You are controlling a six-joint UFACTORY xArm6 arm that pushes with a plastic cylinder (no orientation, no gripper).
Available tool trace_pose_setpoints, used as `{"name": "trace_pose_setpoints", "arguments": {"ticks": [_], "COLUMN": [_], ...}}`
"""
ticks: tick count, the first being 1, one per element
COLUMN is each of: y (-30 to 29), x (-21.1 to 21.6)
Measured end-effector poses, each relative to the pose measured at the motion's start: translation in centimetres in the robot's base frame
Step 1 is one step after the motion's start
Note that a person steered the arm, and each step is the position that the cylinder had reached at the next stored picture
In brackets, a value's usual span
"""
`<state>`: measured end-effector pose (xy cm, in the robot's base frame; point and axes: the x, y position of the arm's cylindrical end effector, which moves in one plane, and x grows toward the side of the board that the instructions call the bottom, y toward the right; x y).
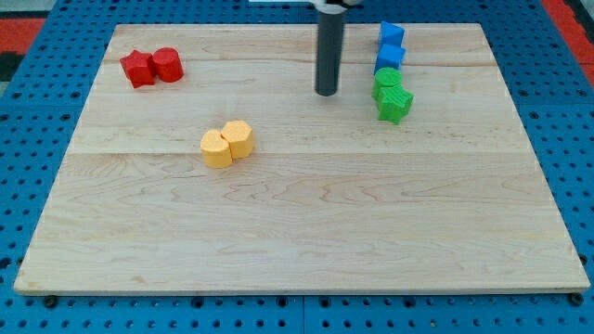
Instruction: Move the red star below the red circle
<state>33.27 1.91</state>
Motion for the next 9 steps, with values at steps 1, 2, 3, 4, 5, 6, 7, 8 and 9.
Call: {"name": "trace_pose_setpoints", "arguments": {"ticks": [1,2,3,4,5,6,7,8,9], "y": [-3.5,-7.7,-12.1,-17.5,-22.7,-28.1,-30.1,-30.9,-28.1], "x": [0.9,1.3,1.3,1.3,1.3,1.7,0.0,-2.0,-5.0]}}
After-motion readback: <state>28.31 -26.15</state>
